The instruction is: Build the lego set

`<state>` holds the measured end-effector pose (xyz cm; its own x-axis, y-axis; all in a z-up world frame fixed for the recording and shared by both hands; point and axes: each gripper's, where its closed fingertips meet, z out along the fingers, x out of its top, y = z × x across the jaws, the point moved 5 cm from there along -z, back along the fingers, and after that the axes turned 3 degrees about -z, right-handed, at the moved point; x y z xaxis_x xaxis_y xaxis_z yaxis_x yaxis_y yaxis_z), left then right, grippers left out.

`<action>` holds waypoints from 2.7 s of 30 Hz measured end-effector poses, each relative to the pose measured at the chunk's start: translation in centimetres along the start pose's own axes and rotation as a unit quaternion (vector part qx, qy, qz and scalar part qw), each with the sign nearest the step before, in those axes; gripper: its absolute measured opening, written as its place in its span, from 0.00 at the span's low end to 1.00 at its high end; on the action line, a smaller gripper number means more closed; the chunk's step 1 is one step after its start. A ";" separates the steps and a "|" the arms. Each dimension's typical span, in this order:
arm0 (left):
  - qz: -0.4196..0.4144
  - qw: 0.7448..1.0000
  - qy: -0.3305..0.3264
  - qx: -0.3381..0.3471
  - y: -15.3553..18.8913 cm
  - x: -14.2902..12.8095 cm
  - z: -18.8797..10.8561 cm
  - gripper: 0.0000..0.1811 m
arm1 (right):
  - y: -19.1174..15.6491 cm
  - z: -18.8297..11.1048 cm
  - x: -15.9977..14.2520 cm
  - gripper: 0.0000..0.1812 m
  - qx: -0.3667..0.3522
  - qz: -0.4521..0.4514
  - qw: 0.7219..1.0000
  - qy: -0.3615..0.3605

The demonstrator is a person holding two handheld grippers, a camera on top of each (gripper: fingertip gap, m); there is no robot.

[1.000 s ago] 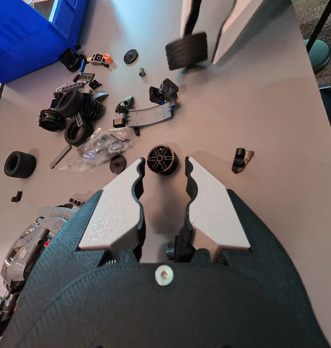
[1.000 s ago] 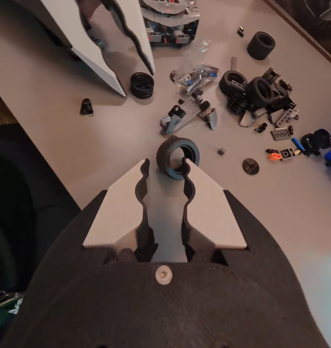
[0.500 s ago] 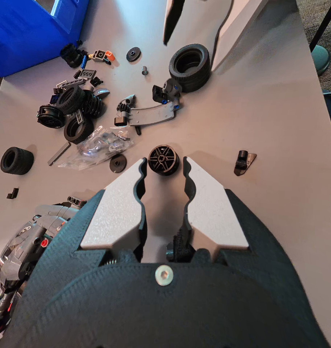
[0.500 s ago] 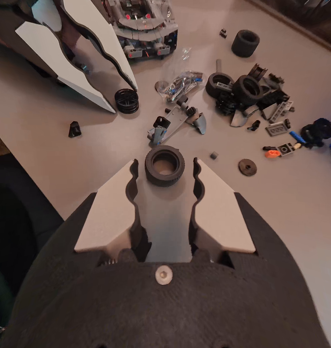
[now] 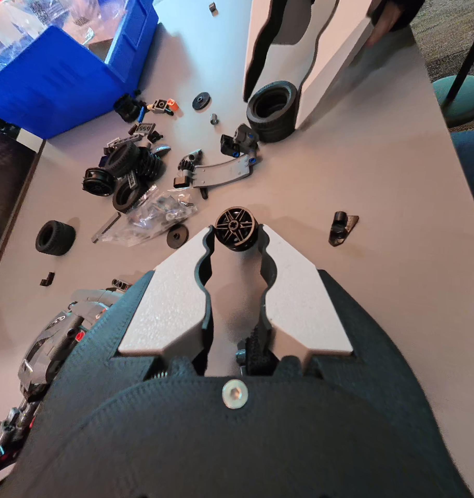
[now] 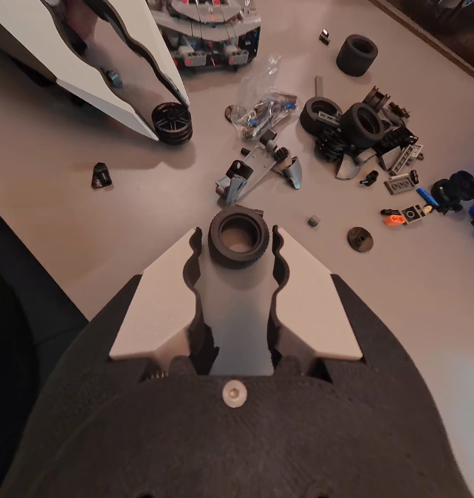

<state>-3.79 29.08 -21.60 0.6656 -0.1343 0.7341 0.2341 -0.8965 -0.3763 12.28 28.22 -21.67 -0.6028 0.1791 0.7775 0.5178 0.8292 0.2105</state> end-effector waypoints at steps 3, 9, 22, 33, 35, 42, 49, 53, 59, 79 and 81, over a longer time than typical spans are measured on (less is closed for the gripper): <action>-0.007 1.000 0.002 -0.002 -0.1 0.0 0.0 0.17 | -0.1 0.4 -0.2 0.29 -0.002 -0.007 1.000 -0.015; -0.033 0.999 0.013 -0.013 -0.6 0.0 -0.2 0.17 | 0.2 0.5 -0.2 0.32 -0.002 0.009 1.000 -0.017; -0.035 0.999 0.007 -0.007 -0.7 0.0 0.0 0.17 | 0.1 0.6 -0.3 0.34 -0.003 0.003 1.000 -0.024; -0.037 0.999 0.012 -0.009 -0.7 0.1 -0.2 0.17 | 0.1 0.7 -0.3 0.36 0.001 0.006 1.000 -0.025; -0.038 0.999 0.013 -0.009 -0.8 0.1 -0.2 0.17 | 0.1 0.6 -0.3 0.36 0.000 0.004 1.000 -0.025; -0.040 0.999 0.016 -0.007 -0.9 0.1 -0.3 0.16 | 0.1 0.6 -0.3 0.36 0.000 0.003 1.000 -0.024; -0.039 0.999 0.016 -0.005 -0.9 0.1 -0.3 0.17 | 0.0 0.6 -0.3 0.37 0.002 0.002 1.000 -0.024; -0.038 0.999 0.018 -0.003 -0.9 0.2 -0.3 0.17 | 0.1 0.7 -0.3 0.37 0.002 0.005 1.000 -0.024; -0.037 0.999 0.019 0.002 -1.1 0.2 -0.4 0.17 | 0.0 0.7 -0.3 0.37 0.004 0.005 1.000 -0.024; -0.036 0.999 0.024 0.007 -1.3 0.3 -0.6 0.17 | 0.0 0.6 -0.3 0.37 0.002 0.001 1.000 -0.023; -0.036 0.999 0.025 0.008 -1.3 0.3 -0.7 0.17 | 0.0 0.6 -0.3 0.37 0.001 0.000 1.000 -0.023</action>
<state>-4.35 29.93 -20.51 0.6103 -0.0907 0.7870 0.2926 -0.8974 -0.3303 12.07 28.49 -22.29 -0.6296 0.2035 0.7498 0.5169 0.8302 0.2088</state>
